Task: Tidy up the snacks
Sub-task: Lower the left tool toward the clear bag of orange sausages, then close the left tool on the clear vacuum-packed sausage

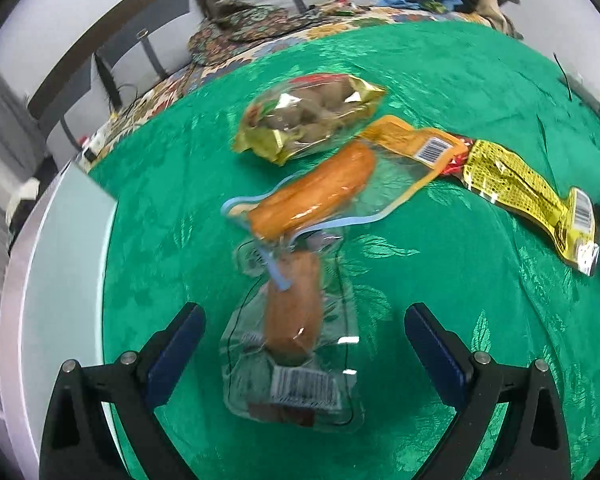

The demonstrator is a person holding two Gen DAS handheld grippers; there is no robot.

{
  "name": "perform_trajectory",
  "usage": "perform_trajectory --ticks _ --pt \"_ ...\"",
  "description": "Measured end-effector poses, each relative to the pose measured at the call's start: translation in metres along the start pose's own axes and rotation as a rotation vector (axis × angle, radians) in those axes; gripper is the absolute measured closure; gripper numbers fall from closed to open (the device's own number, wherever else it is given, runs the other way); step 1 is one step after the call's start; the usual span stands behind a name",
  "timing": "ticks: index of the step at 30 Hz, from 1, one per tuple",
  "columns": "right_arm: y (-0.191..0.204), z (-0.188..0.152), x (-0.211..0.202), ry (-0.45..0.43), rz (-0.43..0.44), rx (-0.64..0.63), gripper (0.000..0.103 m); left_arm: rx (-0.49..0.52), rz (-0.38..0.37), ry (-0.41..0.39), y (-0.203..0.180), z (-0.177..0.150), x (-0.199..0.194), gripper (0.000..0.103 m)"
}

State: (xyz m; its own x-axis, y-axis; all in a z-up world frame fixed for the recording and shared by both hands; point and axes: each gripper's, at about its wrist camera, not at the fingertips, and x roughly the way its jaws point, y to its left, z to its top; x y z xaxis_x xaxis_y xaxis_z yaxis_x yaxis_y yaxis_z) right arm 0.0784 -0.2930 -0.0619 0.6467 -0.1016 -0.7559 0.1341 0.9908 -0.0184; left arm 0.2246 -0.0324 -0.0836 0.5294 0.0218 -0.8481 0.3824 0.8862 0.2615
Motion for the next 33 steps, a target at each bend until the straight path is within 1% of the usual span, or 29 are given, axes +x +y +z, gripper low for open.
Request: perform_trajectory --ticks 10,13,15,17,19,20,21,22,23,27,30,33 --pt "0.000 0.000 0.000 0.000 0.000 0.000 0.018 -0.003 0.001 -0.003 -0.002 0.007 0.006 0.004" --pt "0.000 0.000 0.000 0.000 0.000 0.001 0.018 -0.021 -0.017 0.012 0.002 0.008 0.012 0.004" --pt "0.000 0.000 0.000 0.000 -0.001 0.001 0.018 -0.083 -0.063 0.045 0.014 0.009 0.022 0.004" --pt "0.000 0.000 0.000 0.000 -0.001 0.001 0.018 -0.192 -0.122 0.081 0.032 0.008 0.034 0.004" --pt "0.000 0.000 0.000 0.000 -0.001 0.001 0.018 -0.288 -0.159 0.100 0.049 0.004 0.042 0.004" --pt "0.000 0.000 0.000 0.000 -0.001 0.001 0.018 -0.334 -0.173 0.081 0.058 0.002 0.042 0.007" --pt "0.000 0.000 0.000 0.000 -0.001 0.001 0.018 -0.347 -0.190 0.067 0.062 0.000 0.040 0.010" --pt "0.000 0.000 0.000 0.000 -0.001 0.001 0.018 -0.346 -0.196 0.050 0.064 -0.001 0.038 0.026" --pt "0.000 0.000 0.001 0.000 -0.001 0.001 0.018 -0.325 -0.185 0.031 0.064 -0.003 0.034 0.032" --pt "0.001 0.000 0.000 0.000 0.000 0.001 0.018 -0.296 -0.187 0.008 0.062 -0.021 0.025 0.034" --pt "0.001 0.000 0.001 0.000 0.000 0.001 0.018 -0.258 -0.176 0.000 0.058 -0.042 0.014 0.034" --pt "0.001 0.000 0.001 0.000 0.000 0.001 0.018 -0.244 -0.172 -0.001 0.056 -0.070 0.001 0.033"
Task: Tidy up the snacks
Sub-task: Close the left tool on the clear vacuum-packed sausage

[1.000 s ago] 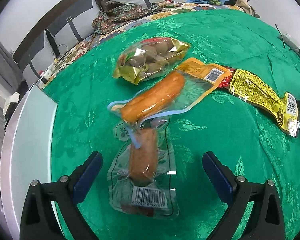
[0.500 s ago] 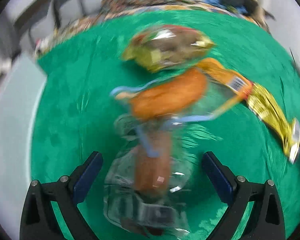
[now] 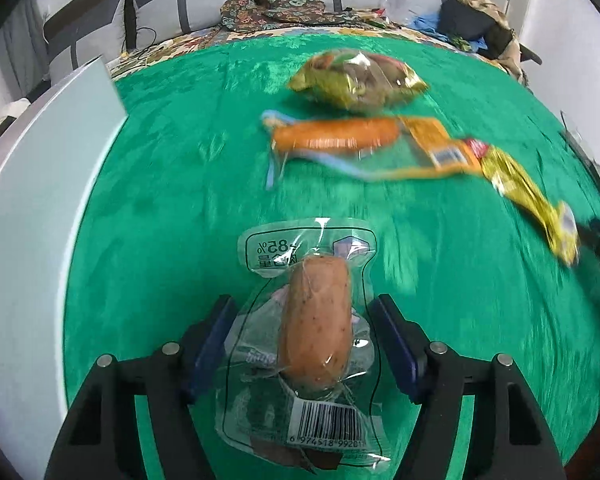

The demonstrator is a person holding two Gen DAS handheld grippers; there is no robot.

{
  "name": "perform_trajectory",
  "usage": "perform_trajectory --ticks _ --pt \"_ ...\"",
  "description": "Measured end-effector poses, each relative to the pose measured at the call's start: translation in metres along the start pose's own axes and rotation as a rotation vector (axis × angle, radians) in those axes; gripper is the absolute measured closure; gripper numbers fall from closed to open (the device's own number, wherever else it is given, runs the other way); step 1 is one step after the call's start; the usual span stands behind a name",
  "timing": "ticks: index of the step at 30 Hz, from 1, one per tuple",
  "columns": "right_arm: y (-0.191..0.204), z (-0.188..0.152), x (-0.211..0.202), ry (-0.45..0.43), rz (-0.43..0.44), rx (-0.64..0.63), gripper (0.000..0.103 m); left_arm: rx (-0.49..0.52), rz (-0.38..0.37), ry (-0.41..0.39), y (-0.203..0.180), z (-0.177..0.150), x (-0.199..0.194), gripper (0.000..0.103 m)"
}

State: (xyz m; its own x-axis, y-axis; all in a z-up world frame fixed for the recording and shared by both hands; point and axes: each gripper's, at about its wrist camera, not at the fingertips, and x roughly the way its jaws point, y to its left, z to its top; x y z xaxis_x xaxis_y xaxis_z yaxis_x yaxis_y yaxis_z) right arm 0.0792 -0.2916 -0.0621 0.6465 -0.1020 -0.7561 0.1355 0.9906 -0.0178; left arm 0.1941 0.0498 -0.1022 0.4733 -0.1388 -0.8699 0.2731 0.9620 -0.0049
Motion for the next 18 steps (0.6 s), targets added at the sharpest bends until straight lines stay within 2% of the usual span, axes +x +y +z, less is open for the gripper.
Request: perform_trajectory --ticks 3,6,7,8,12,18 --pt "0.000 0.000 0.000 0.000 0.000 0.000 0.018 -0.001 0.006 -0.010 0.006 -0.026 -0.014 0.031" --pt "0.000 0.000 0.000 0.000 0.000 0.000 0.018 -0.025 0.016 -0.026 0.016 -0.037 -0.021 0.028" --pt "0.000 0.000 0.000 0.000 0.000 0.000 0.018 -0.036 0.026 -0.031 0.020 -0.038 -0.020 0.025" --pt "0.000 0.000 0.000 0.000 0.000 0.000 0.018 -0.064 0.035 -0.030 0.024 -0.036 -0.018 0.016" --pt "0.000 0.000 0.000 0.000 -0.001 0.000 0.018 -0.104 0.059 -0.040 0.034 -0.037 -0.010 0.001" --pt "0.000 0.000 0.000 0.000 -0.001 0.001 0.018 -0.111 0.066 -0.082 0.036 -0.038 -0.010 0.000"
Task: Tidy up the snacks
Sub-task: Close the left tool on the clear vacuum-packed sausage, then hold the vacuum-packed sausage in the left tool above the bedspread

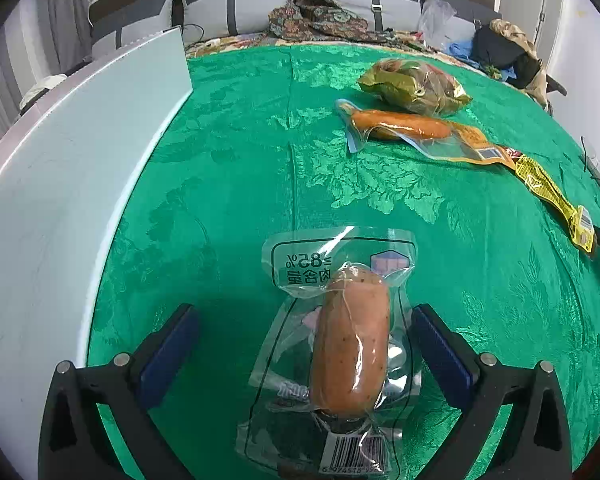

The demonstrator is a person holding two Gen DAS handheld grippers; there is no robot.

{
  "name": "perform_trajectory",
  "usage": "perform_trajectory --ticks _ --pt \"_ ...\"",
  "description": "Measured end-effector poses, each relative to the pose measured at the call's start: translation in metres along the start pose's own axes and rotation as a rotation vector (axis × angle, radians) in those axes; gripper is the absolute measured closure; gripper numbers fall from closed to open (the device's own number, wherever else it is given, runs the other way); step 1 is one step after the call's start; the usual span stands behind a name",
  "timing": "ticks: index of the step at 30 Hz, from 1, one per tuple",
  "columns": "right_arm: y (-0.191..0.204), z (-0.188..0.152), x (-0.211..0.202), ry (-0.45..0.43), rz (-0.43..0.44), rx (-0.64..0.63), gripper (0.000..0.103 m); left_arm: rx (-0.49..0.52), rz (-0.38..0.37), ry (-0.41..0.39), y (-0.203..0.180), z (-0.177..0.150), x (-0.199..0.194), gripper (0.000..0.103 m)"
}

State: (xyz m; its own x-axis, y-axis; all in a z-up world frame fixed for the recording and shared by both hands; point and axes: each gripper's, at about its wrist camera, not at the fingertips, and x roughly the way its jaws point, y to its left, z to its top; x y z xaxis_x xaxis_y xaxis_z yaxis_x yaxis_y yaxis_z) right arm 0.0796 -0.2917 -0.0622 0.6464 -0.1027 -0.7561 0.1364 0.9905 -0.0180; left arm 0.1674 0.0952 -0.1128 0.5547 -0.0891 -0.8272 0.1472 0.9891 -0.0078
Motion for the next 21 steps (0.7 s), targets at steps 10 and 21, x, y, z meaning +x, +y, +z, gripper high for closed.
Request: perform_trajectory --ticks 10,21 --pt "0.0000 0.0001 0.0002 0.000 0.000 0.000 0.018 -0.010 0.008 -0.025 -0.0014 -0.0002 0.0014 0.000" --pt "0.0002 0.0002 0.0004 0.000 -0.001 0.001 0.018 -0.009 0.005 -0.025 -0.0012 -0.0002 0.0015 0.000"
